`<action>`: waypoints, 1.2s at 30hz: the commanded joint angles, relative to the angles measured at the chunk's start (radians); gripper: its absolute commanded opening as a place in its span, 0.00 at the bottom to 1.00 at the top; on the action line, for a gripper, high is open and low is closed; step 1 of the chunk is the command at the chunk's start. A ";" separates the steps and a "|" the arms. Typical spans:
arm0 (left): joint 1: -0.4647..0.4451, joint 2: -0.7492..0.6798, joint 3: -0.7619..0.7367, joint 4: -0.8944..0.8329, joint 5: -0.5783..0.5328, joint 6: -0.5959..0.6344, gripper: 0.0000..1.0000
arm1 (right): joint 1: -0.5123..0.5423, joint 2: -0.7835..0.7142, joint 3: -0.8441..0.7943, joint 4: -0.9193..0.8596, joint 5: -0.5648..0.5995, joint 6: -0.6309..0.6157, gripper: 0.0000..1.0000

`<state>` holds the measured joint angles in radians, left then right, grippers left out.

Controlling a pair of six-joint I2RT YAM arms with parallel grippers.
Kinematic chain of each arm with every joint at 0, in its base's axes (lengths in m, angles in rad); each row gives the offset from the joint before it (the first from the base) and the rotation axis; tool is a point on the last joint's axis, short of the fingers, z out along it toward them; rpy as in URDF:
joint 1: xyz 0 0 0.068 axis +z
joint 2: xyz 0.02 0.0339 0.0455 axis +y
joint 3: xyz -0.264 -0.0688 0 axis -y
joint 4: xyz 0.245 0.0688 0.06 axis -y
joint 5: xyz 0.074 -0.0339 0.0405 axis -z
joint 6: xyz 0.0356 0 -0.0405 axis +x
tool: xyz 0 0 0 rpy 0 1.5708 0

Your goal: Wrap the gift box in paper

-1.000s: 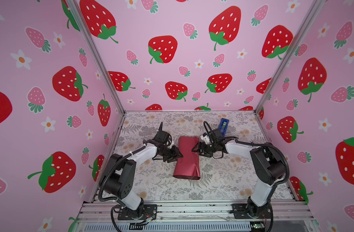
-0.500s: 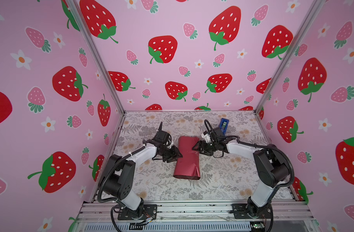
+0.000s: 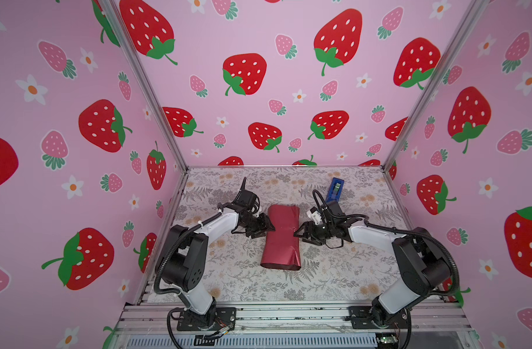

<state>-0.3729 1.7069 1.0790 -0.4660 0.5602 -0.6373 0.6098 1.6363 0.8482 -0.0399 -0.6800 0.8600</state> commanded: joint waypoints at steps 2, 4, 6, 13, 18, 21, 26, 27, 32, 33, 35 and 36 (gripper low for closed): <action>-0.003 0.024 0.045 0.029 0.034 -0.017 0.55 | 0.012 0.030 -0.002 0.131 -0.043 0.071 0.57; -0.002 0.038 0.061 0.036 0.038 -0.022 0.55 | 0.011 0.048 0.012 0.139 -0.035 0.076 0.53; -0.002 0.056 0.085 0.031 0.042 -0.024 0.55 | 0.011 0.066 0.032 0.140 -0.022 0.076 0.52; 0.013 0.126 0.188 0.018 0.034 -0.021 0.55 | -0.006 0.146 0.142 0.087 0.055 0.039 0.48; 0.027 0.142 0.233 -0.007 0.028 -0.006 0.55 | -0.030 0.150 0.178 0.049 0.069 0.020 0.56; 0.029 0.102 0.212 -0.026 0.011 0.007 0.55 | -0.033 0.101 0.165 0.011 0.071 -0.003 0.61; 0.029 -0.009 0.086 0.003 0.009 -0.003 0.56 | -0.018 -0.008 0.048 0.004 0.032 0.011 0.62; 0.029 -0.033 0.048 0.026 0.012 -0.012 0.56 | -0.010 -0.034 0.019 0.009 0.030 0.016 0.63; 0.025 -0.083 -0.079 0.125 0.047 -0.040 0.58 | 0.047 -0.125 -0.088 0.055 0.043 0.068 0.65; 0.024 -0.084 -0.092 0.143 0.055 -0.044 0.58 | 0.056 -0.131 -0.099 0.067 0.050 0.077 0.66; 0.021 -0.079 -0.106 0.160 0.073 -0.051 0.58 | 0.070 -0.132 -0.110 0.083 0.051 0.087 0.66; 0.016 -0.081 -0.110 0.166 0.078 -0.056 0.58 | 0.077 -0.129 -0.112 0.097 0.050 0.093 0.66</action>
<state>-0.3481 1.6295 0.9779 -0.3569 0.5976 -0.6758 0.6720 1.5181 0.7460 0.0116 -0.6373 0.9169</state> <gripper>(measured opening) 0.582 0.658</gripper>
